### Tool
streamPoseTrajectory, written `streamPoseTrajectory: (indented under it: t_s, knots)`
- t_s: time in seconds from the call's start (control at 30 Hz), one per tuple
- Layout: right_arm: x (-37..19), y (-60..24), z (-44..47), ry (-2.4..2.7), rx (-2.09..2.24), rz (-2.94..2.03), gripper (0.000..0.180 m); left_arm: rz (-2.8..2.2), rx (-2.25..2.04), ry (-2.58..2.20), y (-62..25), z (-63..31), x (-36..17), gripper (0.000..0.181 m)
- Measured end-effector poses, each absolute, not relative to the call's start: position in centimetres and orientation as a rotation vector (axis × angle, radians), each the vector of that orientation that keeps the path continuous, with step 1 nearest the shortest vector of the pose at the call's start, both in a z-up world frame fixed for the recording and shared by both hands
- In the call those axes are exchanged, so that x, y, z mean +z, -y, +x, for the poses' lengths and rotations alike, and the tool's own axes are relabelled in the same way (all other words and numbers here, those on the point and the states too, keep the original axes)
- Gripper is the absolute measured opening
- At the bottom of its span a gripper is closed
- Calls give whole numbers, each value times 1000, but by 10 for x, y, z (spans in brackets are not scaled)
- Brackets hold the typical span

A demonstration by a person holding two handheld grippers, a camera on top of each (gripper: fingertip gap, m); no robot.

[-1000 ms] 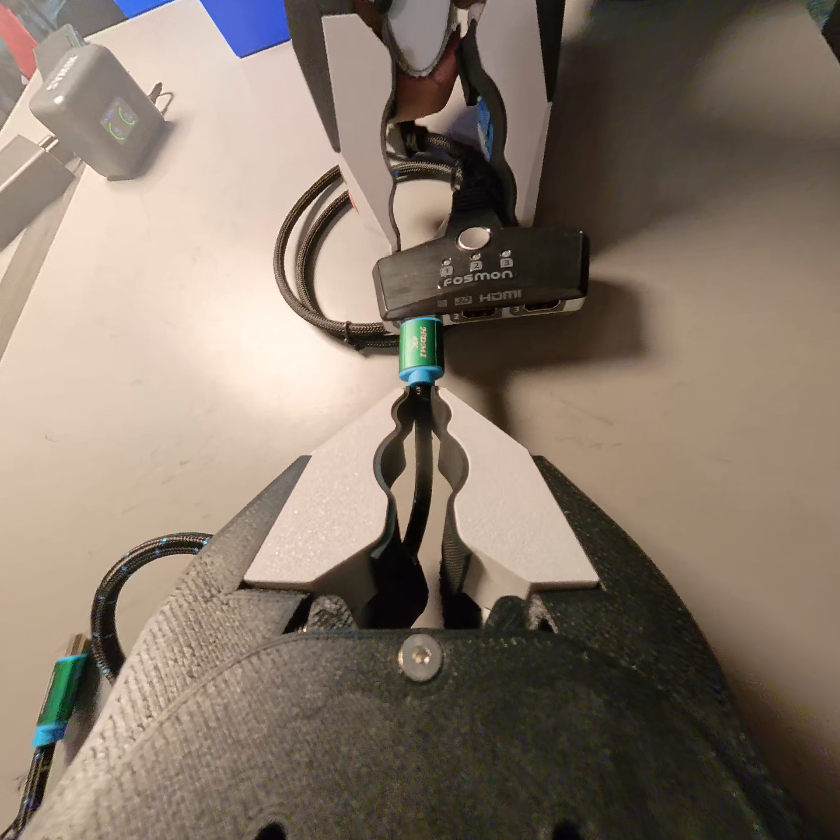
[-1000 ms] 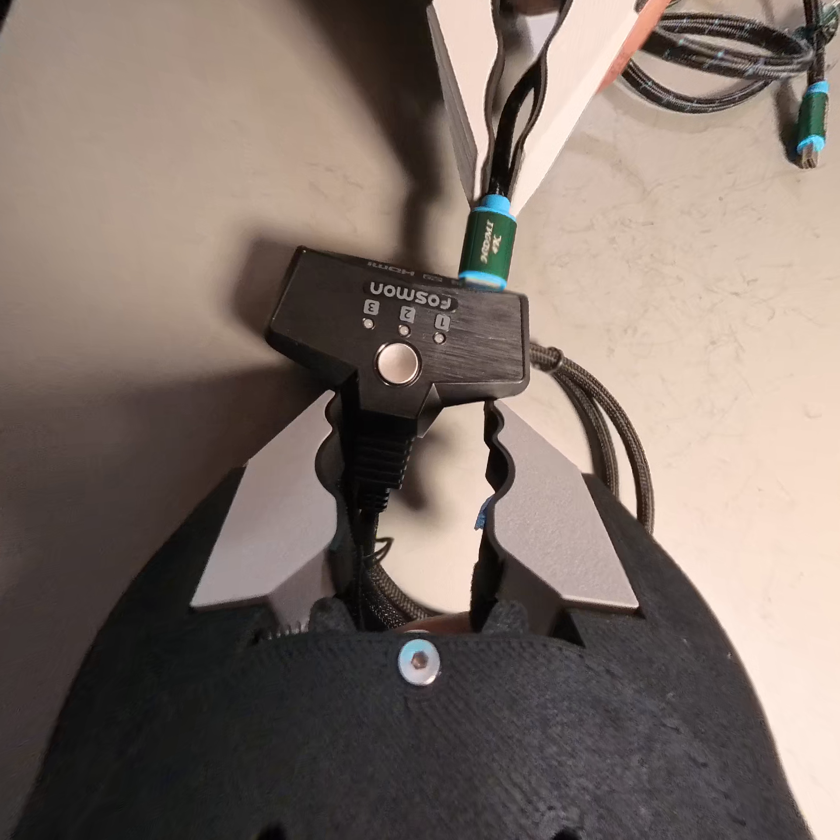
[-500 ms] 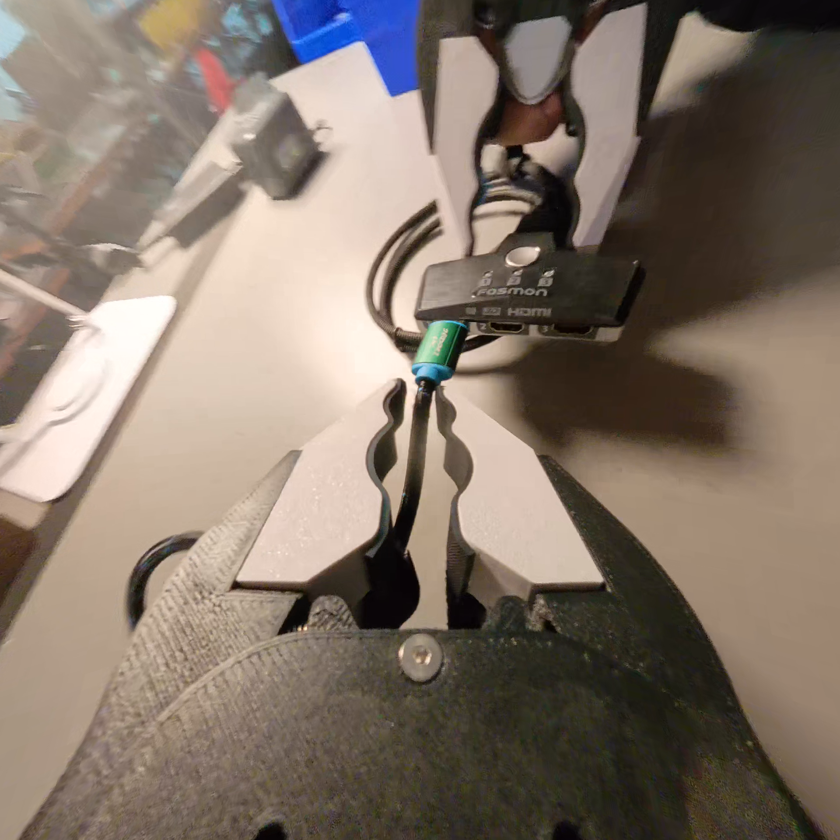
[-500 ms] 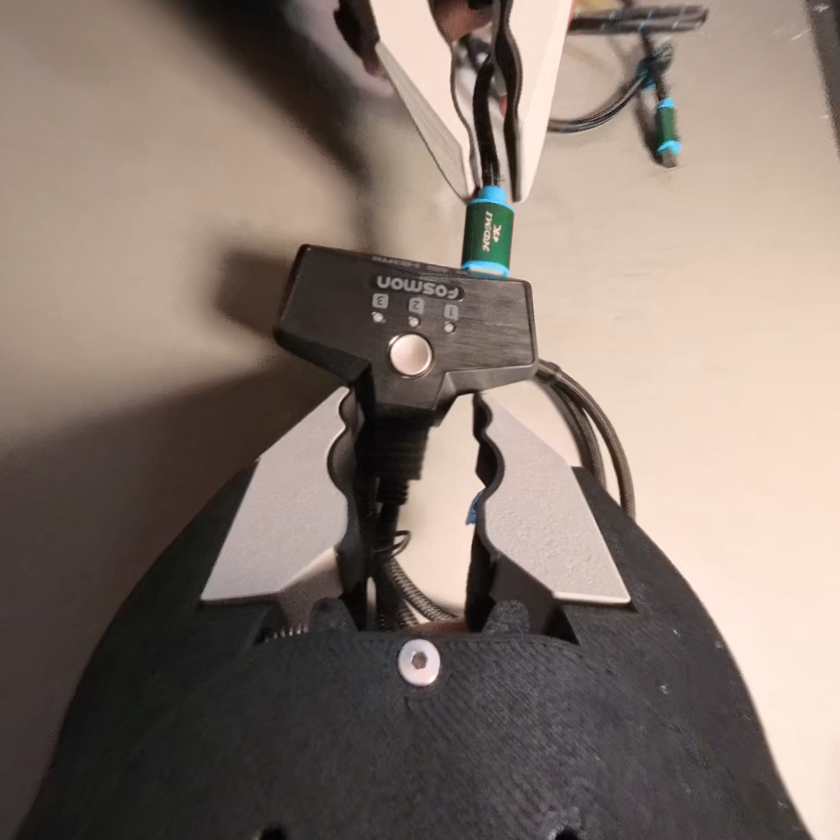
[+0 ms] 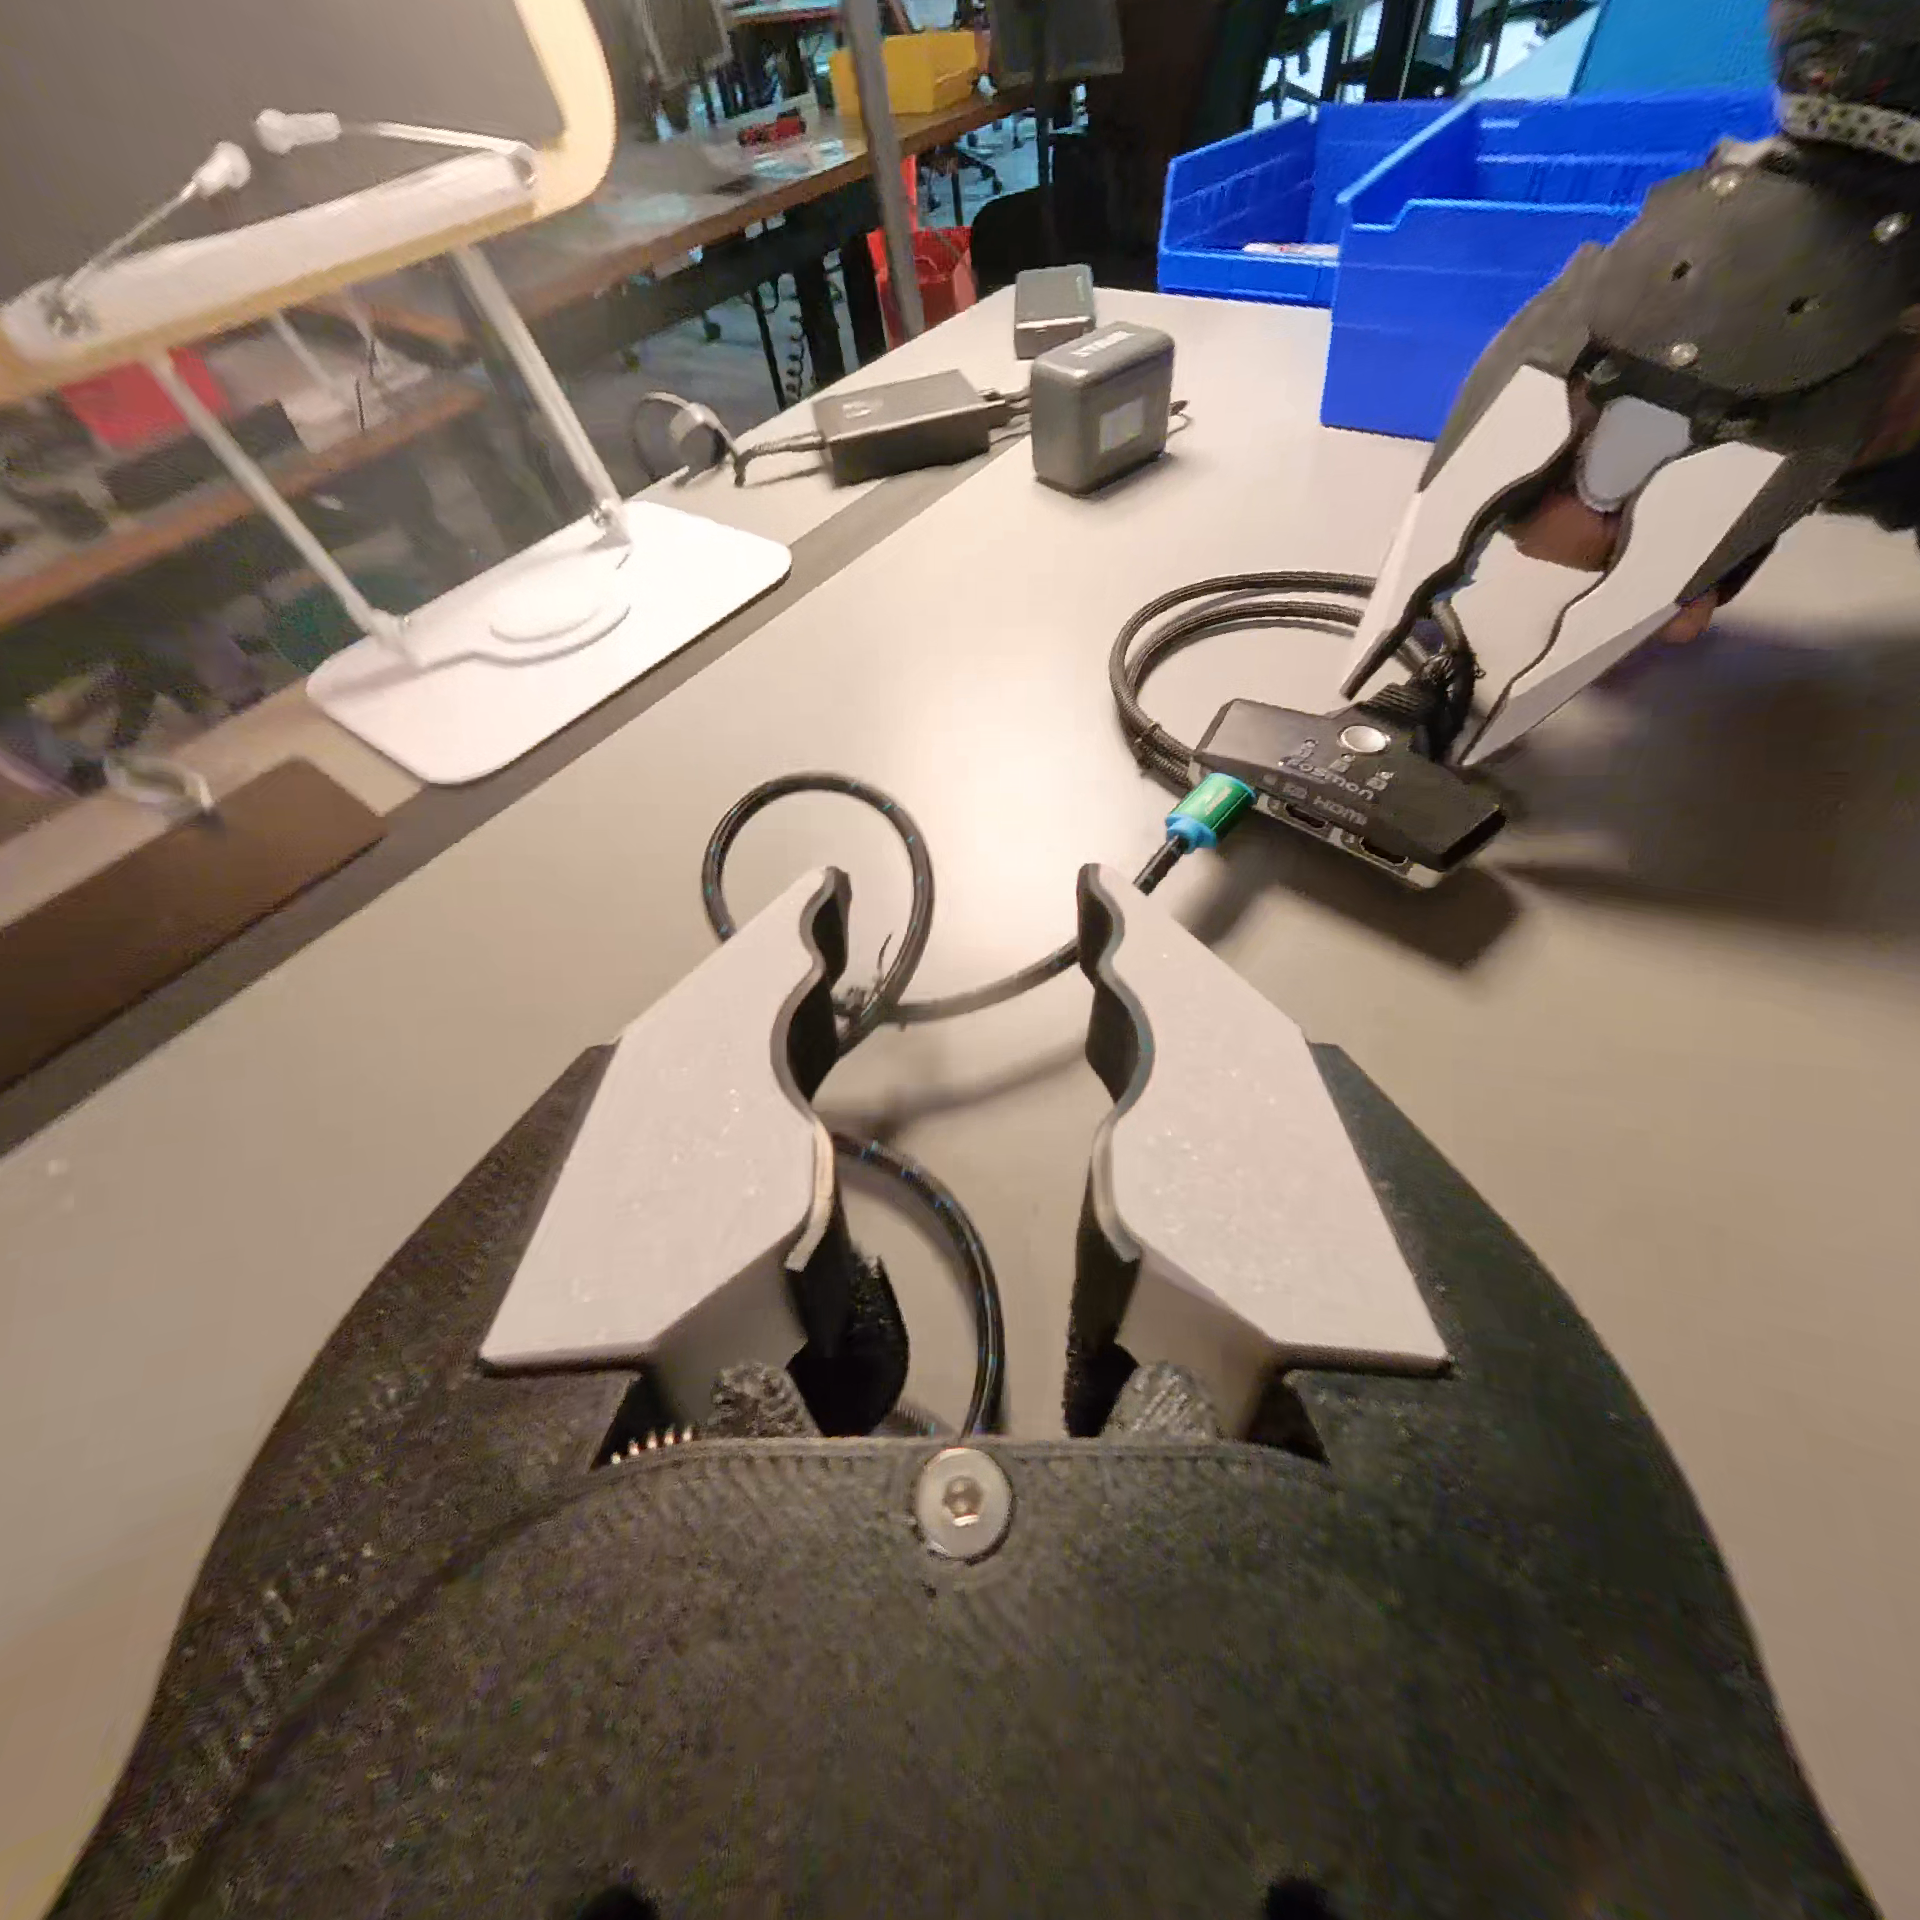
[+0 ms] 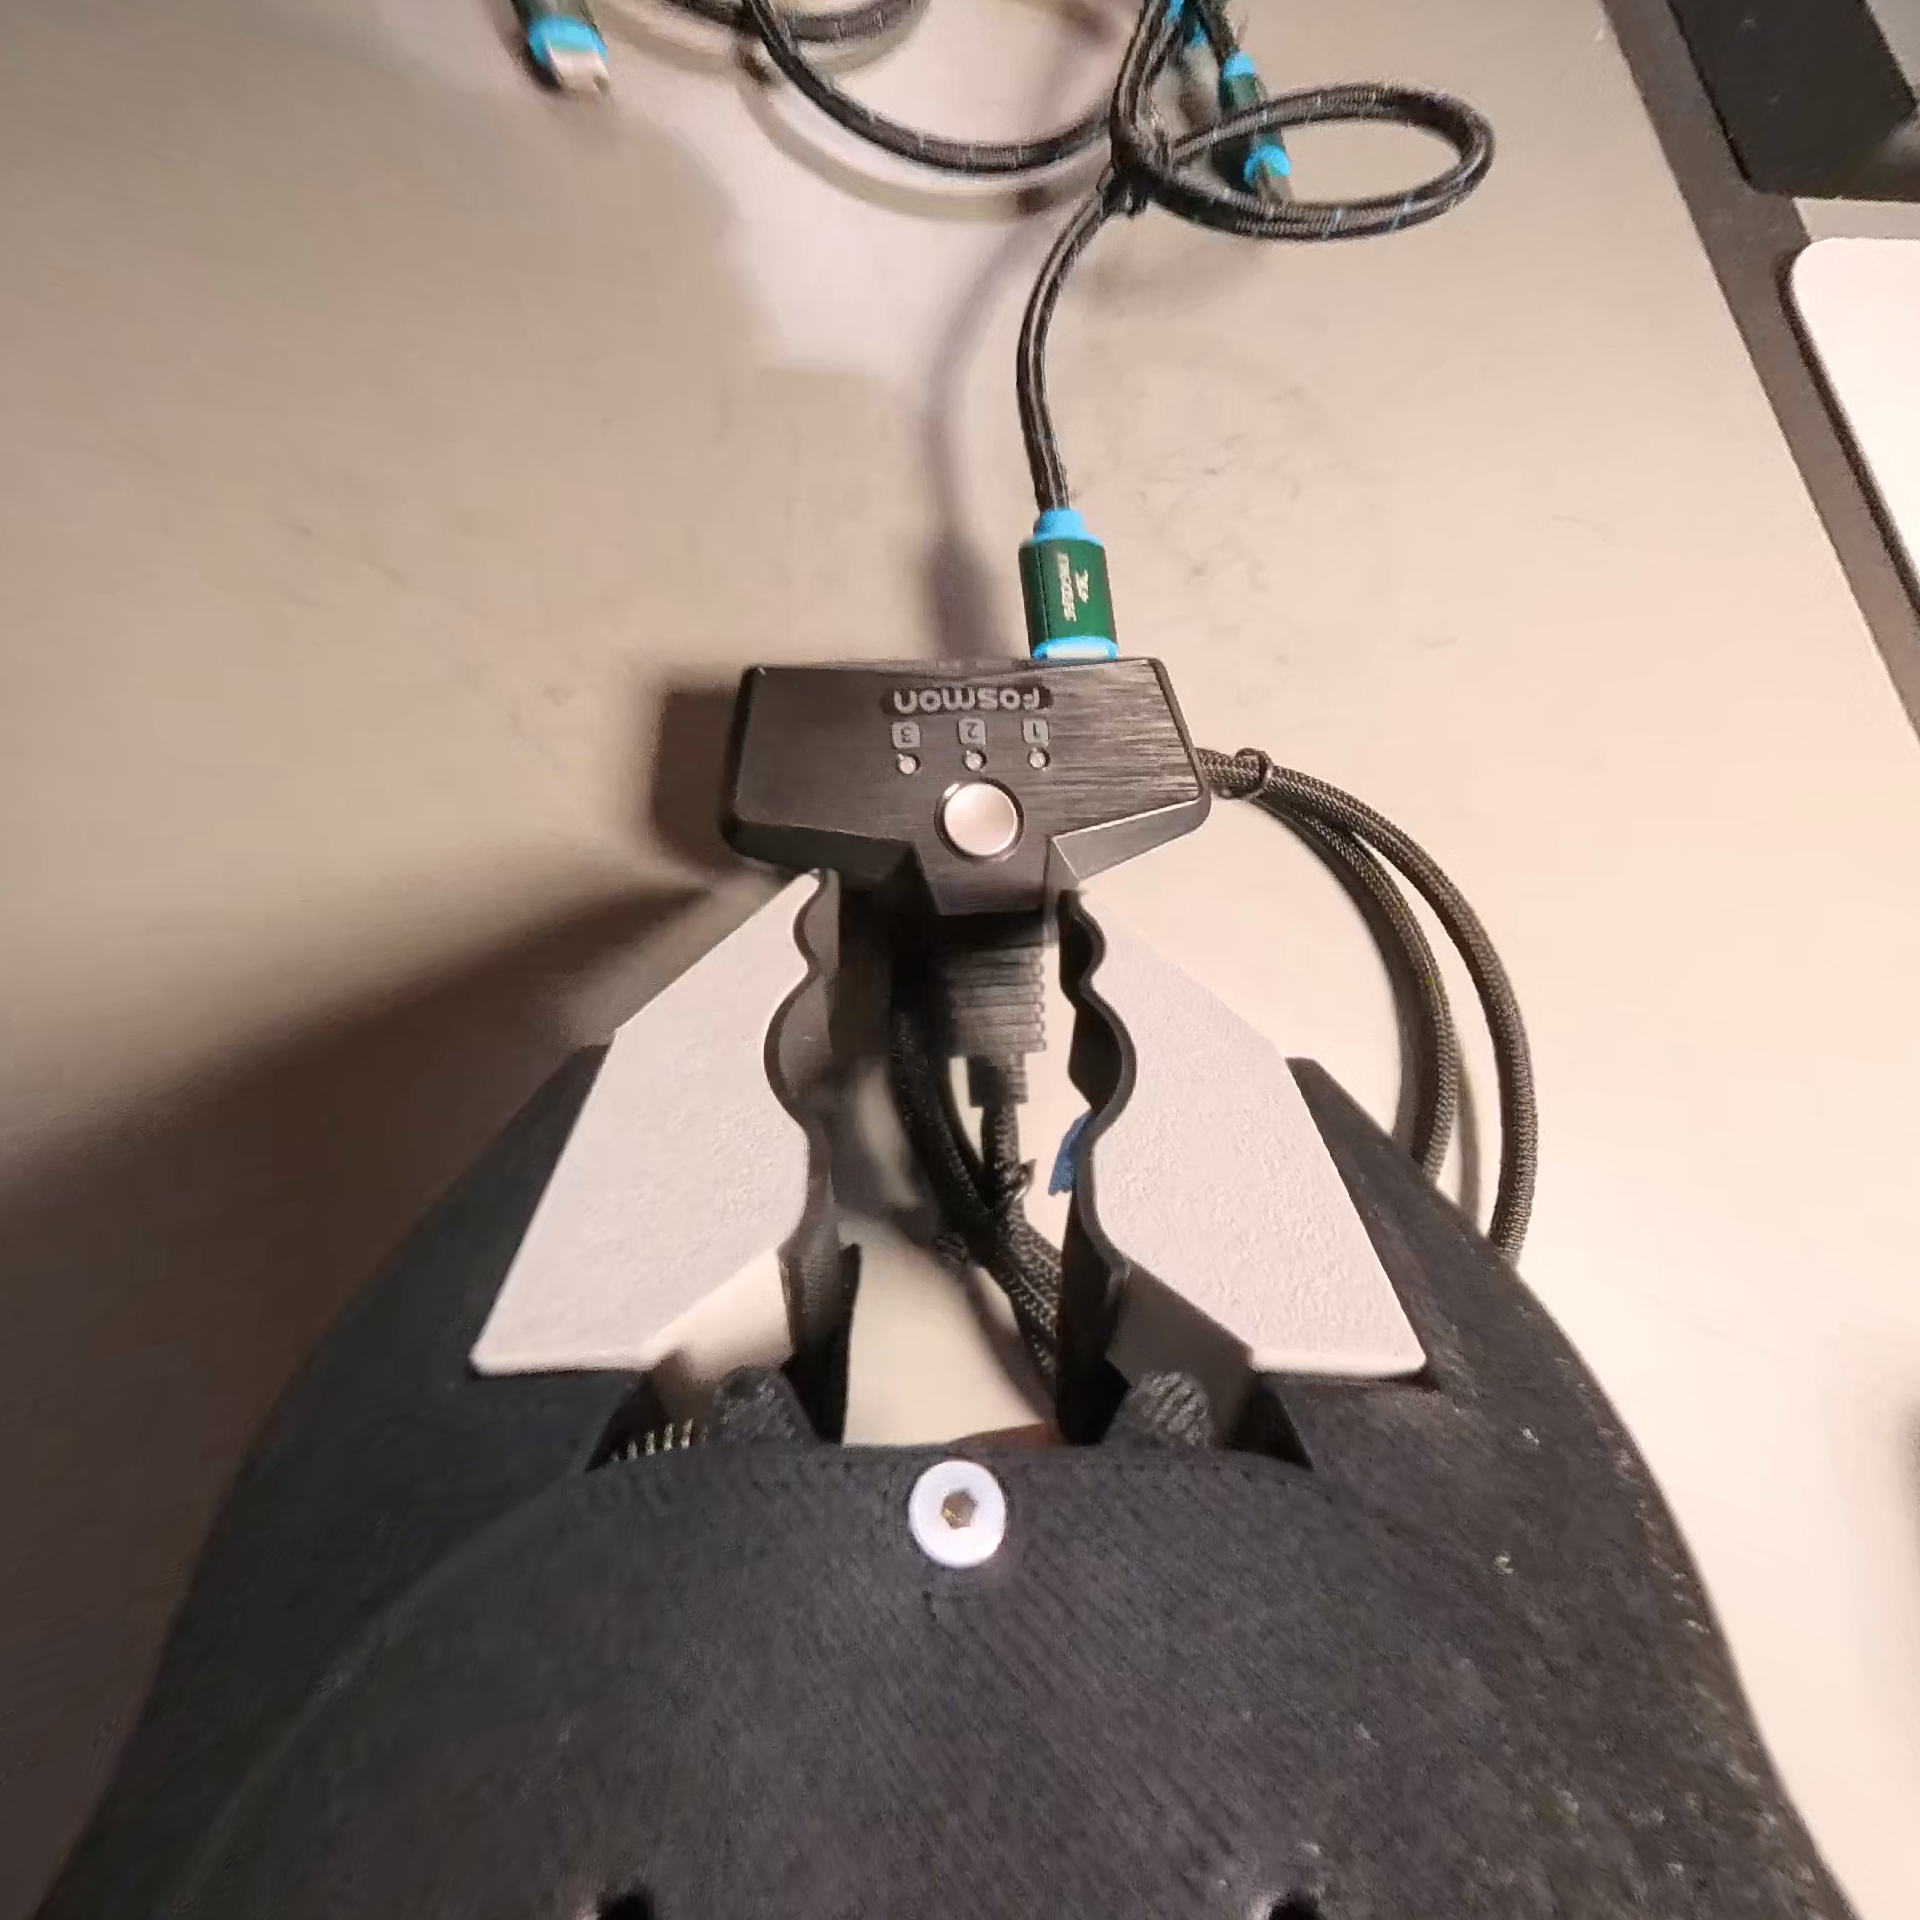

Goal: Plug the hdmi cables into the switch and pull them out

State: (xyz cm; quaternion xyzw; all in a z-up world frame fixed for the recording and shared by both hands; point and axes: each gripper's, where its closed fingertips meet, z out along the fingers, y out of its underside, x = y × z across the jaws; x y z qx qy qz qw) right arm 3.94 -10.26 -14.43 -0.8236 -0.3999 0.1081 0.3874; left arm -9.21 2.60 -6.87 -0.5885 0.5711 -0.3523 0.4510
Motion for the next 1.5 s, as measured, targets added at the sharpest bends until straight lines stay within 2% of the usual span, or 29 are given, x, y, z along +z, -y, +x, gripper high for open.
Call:
streamPoseTrajectory:
  t_s: [0.03, 0.17, 0.4, 0.5, 0.57, 0.63, 0.77, 0.83, 0.97, 1.1, 1.17, 1.2, 1.33, 1.5]
  knots:
    - [-139, 103, 39, 999, 299, -2088, 44, -1480, -903, -1385, -30, -100, -67, 47]
    - [-97, 86, 27, 753, 447, -1956, 54, -1461, -1210, -1200, -17, -106, -43, 46]
    - [45, 68, 2, 123, 1009, -1174, 81, -1156, -2125, -550, 33, -67, 35, 47]
    - [69, 61, 8, -51, 1083, -999, 93, -1087, -2333, -527, 70, -38, 43, 51]
    - [79, 59, 9, -100, 1084, -936, 104, -1096, -2288, -648, 99, -14, 36, 57]
    - [89, 64, 12, -107, 1088, -871, 103, -1088, -2194, -647, 106, -5, 33, 64]
    - [97, 67, 1, -60, 1109, -902, 100, -1106, -2106, -676, 112, 3, 31, 57]
    - [96, 63, -10, -2, 979, -1003, 101, -1126, -2111, -640, 113, 9, 31, 56]
    - [111, 73, -3, -5, 904, -1025, 89, -1043, -2267, -479, 118, 7, 45, 50]
    - [100, 80, 10, 42, 908, -1039, 78, -1066, -2193, -578, 132, 14, 34, 45]
    - [81, 79, 18, 61, 868, -1069, 76, -1170, -2056, -680, 132, 19, 17, 41]
    - [68, 77, 26, 65, 801, -1106, 69, -1234, -1955, -772, 134, 21, 5, 42]
    - [20, 72, 51, 102, 622, -1304, 59, -1309, -1563, -1052, 130, -11, -22, 51]
    - [-22, 79, 64, 167, 565, -1462, 51, -1568, -912, -1087, 34, -120, -60, 55]
